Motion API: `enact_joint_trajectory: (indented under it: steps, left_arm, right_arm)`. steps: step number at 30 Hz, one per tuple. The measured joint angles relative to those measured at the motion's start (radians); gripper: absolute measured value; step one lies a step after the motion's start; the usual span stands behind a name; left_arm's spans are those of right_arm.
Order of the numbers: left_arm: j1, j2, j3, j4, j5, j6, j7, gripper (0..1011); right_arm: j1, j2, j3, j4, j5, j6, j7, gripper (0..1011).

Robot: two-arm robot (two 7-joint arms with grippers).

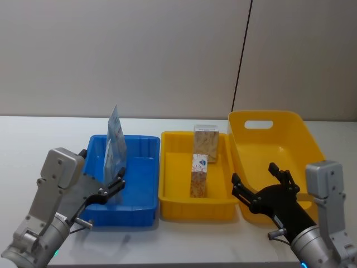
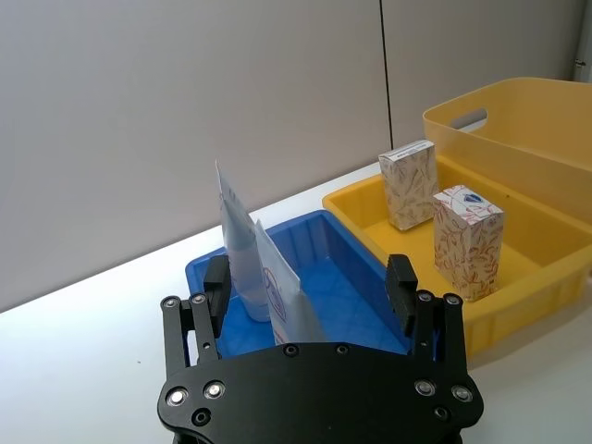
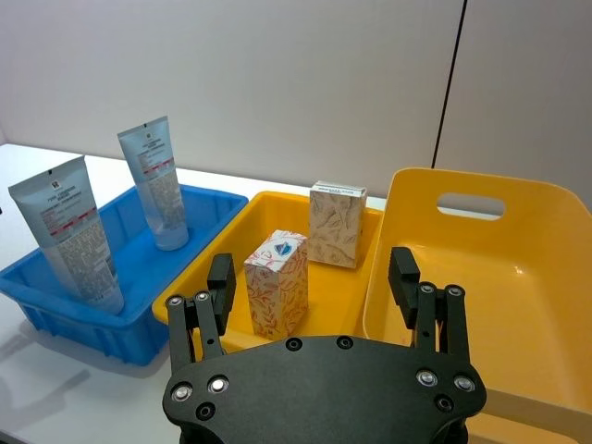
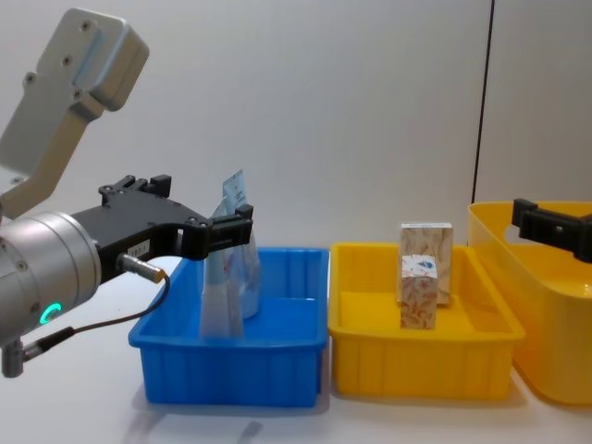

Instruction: Bimanual collaborative sorting of washing and personal care products

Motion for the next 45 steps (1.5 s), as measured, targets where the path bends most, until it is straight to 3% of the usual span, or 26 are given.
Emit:
enact_joint_trajectory:
  steps: [45]
  left_arm:
    - [0.0, 0.0, 0.0, 0.0, 0.0, 0.0, 0.0, 1002]
  right_arm:
    - [0.0, 0.0, 0.0, 0.0, 0.0, 0.0, 0.0, 1003]
